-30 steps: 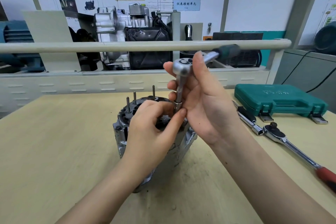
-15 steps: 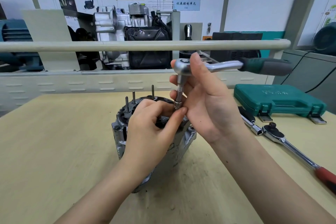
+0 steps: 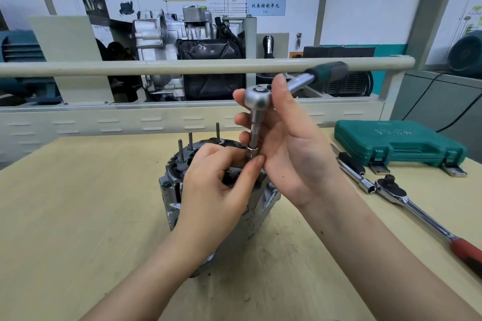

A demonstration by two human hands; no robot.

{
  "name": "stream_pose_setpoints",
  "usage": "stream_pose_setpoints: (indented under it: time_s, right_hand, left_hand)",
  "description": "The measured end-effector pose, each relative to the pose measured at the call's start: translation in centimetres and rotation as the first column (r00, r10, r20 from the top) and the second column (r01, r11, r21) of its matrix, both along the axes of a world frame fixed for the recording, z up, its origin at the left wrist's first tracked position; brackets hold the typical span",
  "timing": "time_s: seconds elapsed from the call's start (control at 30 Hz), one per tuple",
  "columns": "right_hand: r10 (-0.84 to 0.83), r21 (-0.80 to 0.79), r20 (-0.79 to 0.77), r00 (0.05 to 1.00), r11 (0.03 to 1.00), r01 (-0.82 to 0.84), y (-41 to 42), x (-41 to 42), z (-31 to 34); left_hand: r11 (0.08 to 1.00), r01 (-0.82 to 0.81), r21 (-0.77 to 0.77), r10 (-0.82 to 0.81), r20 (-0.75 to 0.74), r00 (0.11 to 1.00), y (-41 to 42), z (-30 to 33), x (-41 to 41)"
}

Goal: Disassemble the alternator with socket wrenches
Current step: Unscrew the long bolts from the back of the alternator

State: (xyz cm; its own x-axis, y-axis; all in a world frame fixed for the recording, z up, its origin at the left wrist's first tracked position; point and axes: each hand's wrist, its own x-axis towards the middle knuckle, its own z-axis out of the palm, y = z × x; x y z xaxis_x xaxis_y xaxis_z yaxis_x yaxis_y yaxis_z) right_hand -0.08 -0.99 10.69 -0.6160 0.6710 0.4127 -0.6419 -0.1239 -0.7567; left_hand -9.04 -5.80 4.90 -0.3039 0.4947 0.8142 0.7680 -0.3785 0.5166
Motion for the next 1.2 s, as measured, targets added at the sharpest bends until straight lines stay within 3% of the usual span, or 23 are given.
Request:
stream_pose_setpoints:
  time_s: [0.17, 0.47, 0.8, 0.97, 1.2]
  right_hand:
    - [-0.045, -0.032, -0.037, 0.998, 0.999, 0.044, 0.08, 0.04, 0.00]
    - [0.010, -0.020, 0.007, 1.000, 1.000, -0.010, 0.41, -0.16, -0.15]
    - [-0.056, -0.033, -0.041, 0.998, 0.998, 0.055, 0.05, 0.03, -0.03]
    - [-0.013, -0.011, 0.035, 0.999, 1.000, 0.014, 0.24, -0.06, -0.16]
    - [0.000, -0.012, 0.026, 1.000, 1.000, 0.000, 0.11, -0.02, -0.05]
  left_hand:
    - [0.999, -0.042, -0.007, 0.042, 0.021, 0.999, 0.08, 0.10, 0.17]
    - [0.999, 0.041, -0.023, -0.041, 0.002, 0.999, -0.20, 0.05, 0.08]
    - [1.000, -0.021, -0.007, 0.021, 0.024, 0.999, -0.16, 0.27, 0.26]
    - [1.000, 0.003, -0.030, -0.002, 0.038, 0.999, -0.25, 0.37, 0.20]
    - [0.999, -0.022, -0.024, 0.022, 0.020, 1.000, -0.25, 0.28, 0.26]
